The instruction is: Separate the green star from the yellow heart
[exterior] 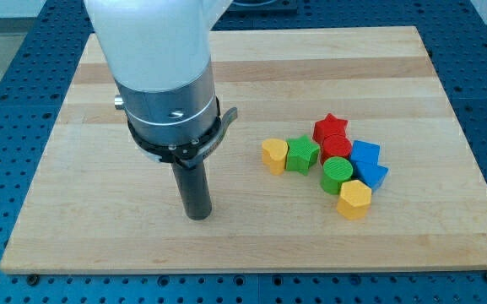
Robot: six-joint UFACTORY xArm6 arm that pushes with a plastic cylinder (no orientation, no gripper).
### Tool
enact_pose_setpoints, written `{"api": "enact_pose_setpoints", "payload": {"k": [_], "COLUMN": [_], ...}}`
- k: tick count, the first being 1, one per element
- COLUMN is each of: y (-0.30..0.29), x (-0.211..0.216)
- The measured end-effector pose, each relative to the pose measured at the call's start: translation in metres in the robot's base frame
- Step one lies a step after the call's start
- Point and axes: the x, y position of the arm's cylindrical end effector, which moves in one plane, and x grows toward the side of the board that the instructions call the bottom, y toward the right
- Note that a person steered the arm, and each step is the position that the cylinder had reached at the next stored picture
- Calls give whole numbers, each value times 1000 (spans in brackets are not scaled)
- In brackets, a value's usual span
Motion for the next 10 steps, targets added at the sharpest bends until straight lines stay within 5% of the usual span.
{"api": "enact_pose_setpoints", "payload": {"k": [2, 5, 6, 8, 10], "y": [0, 74, 118, 125, 127], "x": [0, 33, -13, -37, -165]}}
